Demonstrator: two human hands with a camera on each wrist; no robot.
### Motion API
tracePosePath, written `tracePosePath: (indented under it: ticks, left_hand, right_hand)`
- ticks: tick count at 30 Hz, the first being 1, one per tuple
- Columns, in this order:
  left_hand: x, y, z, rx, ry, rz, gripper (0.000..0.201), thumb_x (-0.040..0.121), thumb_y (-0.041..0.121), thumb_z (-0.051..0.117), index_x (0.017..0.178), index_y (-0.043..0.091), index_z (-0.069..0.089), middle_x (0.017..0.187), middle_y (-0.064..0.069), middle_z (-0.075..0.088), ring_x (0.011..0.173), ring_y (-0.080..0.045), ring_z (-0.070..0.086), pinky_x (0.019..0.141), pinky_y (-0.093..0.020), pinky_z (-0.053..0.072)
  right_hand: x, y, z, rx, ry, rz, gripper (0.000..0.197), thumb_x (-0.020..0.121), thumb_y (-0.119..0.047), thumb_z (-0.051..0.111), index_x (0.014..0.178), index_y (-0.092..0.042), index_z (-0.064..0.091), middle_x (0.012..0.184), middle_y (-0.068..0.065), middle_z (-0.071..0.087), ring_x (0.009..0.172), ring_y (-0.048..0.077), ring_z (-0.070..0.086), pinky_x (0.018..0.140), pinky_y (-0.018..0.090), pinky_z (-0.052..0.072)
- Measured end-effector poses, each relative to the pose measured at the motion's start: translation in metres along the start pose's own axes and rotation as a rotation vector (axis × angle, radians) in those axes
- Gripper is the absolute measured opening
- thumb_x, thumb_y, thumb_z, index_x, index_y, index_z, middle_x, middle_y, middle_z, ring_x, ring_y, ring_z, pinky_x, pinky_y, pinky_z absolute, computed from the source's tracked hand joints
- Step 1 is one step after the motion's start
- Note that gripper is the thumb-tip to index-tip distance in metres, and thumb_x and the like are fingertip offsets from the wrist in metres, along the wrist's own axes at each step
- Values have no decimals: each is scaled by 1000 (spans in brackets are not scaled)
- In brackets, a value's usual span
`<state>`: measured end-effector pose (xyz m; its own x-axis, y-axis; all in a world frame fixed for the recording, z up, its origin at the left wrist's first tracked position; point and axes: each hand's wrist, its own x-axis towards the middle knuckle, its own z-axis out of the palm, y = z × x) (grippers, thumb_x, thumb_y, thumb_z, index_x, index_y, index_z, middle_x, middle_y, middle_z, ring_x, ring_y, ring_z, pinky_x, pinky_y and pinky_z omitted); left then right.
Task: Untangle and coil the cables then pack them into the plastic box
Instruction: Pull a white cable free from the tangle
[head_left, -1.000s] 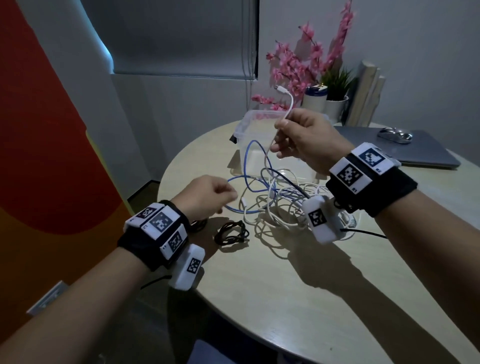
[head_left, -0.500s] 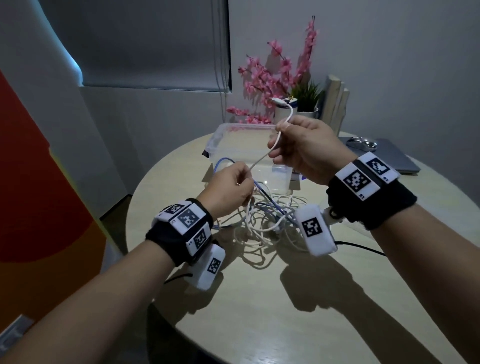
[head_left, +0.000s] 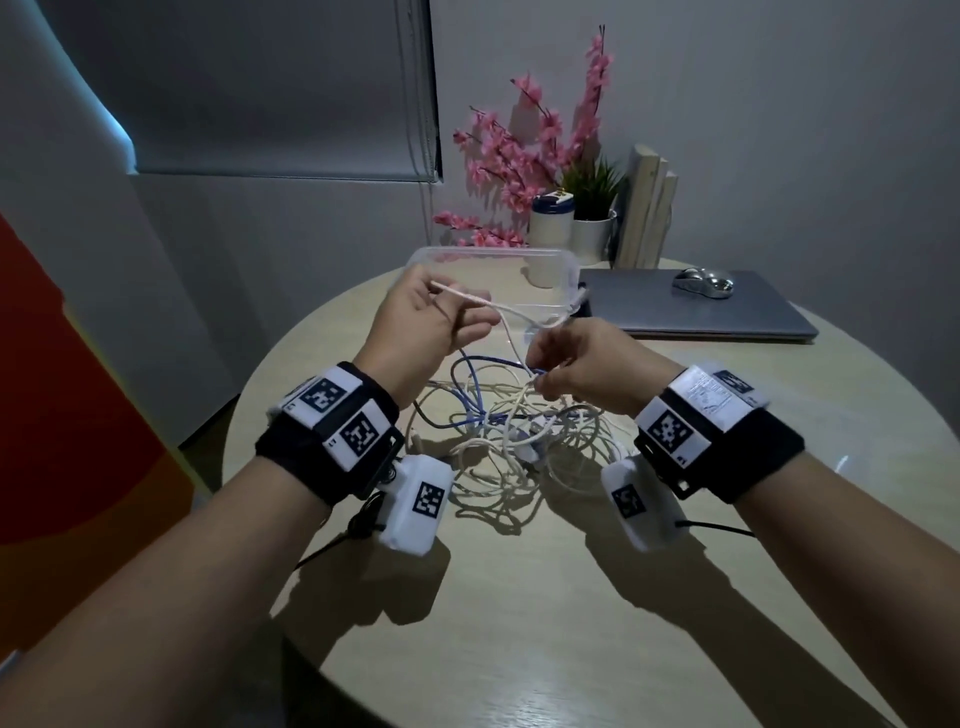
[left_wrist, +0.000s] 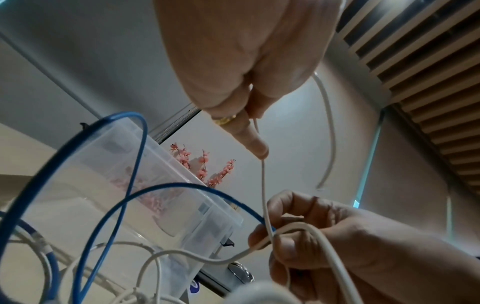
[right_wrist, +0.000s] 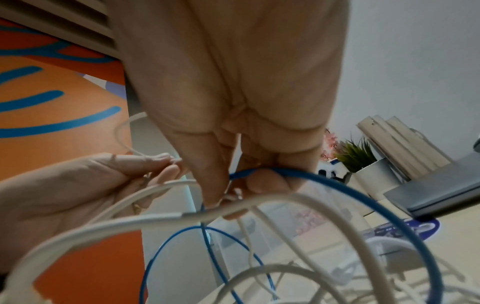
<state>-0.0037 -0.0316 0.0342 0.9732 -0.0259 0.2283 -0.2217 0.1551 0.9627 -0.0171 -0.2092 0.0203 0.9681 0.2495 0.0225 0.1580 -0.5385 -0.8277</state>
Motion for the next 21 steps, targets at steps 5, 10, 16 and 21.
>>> tracePosePath:
  ticks: [5, 10, 16, 21]
  left_hand:
    - [2, 1, 0, -104, 43, 104, 15, 102, 7, 37, 88, 10, 42, 97, -21, 65, 81, -22, 71, 69, -23, 58]
    - [4, 15, -8, -180, -13, 248, 15, 101, 3, 38, 89, 12, 43, 95, -12, 67, 85, -19, 69, 73, -21, 57]
    - [-7, 11, 0, -22, -151, 330, 16, 97, -2, 45, 90, 11, 50, 102, -12, 66, 92, -15, 69, 81, -23, 55]
    - [-12, 11, 5, -82, -201, 363, 16, 98, 0, 44, 91, 13, 50, 106, -12, 64, 99, -20, 67, 81, -22, 54]
  right_hand:
    - [2, 4, -10, -80, 38, -27, 16, 80, 1, 70, 78, -12, 61, 71, 2, 64, 60, 8, 59, 55, 16, 45]
    - [0, 21, -16, -214, 25, 33, 21, 77, 2, 72, 70, -15, 62, 68, 0, 64, 60, 11, 59, 64, 29, 51]
    - [-2, 13, -12, -106, 19, -14, 29, 81, -18, 74, 107, -25, 63, 86, -3, 68, 71, 6, 62, 62, 16, 45]
    - [0, 4, 0, -107, 21, -111, 8, 86, -33, 67, 92, -29, 72, 80, 5, 66, 68, 11, 54, 68, 30, 48]
